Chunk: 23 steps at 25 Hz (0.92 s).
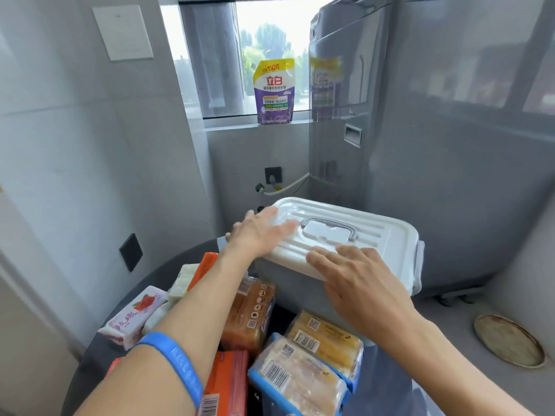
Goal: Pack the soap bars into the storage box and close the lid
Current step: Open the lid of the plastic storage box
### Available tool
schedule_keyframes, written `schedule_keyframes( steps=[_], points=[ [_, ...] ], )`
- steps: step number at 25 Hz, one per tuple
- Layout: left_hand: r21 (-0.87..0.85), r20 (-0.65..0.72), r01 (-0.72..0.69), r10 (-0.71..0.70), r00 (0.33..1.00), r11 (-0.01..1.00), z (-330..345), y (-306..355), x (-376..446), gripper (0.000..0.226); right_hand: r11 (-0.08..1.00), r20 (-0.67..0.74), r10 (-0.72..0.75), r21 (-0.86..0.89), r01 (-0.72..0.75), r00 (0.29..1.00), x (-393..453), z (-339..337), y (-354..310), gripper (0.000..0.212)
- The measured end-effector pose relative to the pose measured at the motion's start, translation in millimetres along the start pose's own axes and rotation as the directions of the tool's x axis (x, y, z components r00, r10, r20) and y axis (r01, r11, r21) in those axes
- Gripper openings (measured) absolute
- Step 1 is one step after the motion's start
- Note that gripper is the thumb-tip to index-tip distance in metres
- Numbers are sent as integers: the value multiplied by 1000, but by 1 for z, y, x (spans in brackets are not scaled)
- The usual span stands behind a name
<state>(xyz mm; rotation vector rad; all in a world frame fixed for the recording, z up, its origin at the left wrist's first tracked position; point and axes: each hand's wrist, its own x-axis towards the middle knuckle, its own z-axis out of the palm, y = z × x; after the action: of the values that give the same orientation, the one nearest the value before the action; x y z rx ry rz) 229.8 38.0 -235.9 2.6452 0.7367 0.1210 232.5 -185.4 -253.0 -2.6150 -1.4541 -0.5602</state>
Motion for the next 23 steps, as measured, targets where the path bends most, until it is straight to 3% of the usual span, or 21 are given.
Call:
schedule_keyframes(
  steps=[2,3,5,6,8,10,12,14,17,19,20,21,22,23],
  points=[
    [82,-36,61,-58,998,995,-3,1,-2,59,1000,1,-5,-12,5,1000,-1,-1,-1,34],
    [173,-97,21,-4,995,985,-2,8,-4,58,1000,-5,-10,9,10,1000,0,-3,0,33],
    [212,-214,-239,284,935,948,6,25,-17,54,985,-24,-22,170,26,999,0,-10,-5,35],
    [145,-214,-415,438,873,898,14,32,-26,50,954,-86,46,300,-18,995,-1,-15,-3,34],
    [-6,-154,-559,552,820,829,24,39,-42,44,873,-227,360,425,-241,905,-4,-21,18,32],
    [35,-129,-524,524,842,851,35,35,-47,47,733,-121,674,238,-638,729,-19,-26,53,42],
    [103,-155,-493,504,850,864,38,34,-46,47,552,77,817,186,-813,572,-33,-27,73,42],
    [95,-148,-497,506,850,863,38,38,-47,49,494,156,808,344,-798,567,-34,-20,78,38],
    [84,-130,-491,498,857,867,39,38,-47,56,445,135,814,479,-757,564,-29,-11,81,34],
    [95,-122,-476,485,866,874,40,38,-47,52,291,277,801,595,-749,531,-40,-1,88,30],
    [98,-117,-464,473,873,881,40,38,-49,49,244,368,777,572,-783,511,-50,6,91,24],
    [96,-111,-455,464,879,885,39,38,-49,48,268,409,761,509,-818,504,-60,10,93,24],
    [88,-108,-458,465,878,885,36,39,-49,47,331,348,788,457,-826,508,-66,9,93,28],
    [72,-109,-466,472,875,882,35,38,-48,46,396,200,827,454,-798,525,-65,2,91,28]
  ],
)
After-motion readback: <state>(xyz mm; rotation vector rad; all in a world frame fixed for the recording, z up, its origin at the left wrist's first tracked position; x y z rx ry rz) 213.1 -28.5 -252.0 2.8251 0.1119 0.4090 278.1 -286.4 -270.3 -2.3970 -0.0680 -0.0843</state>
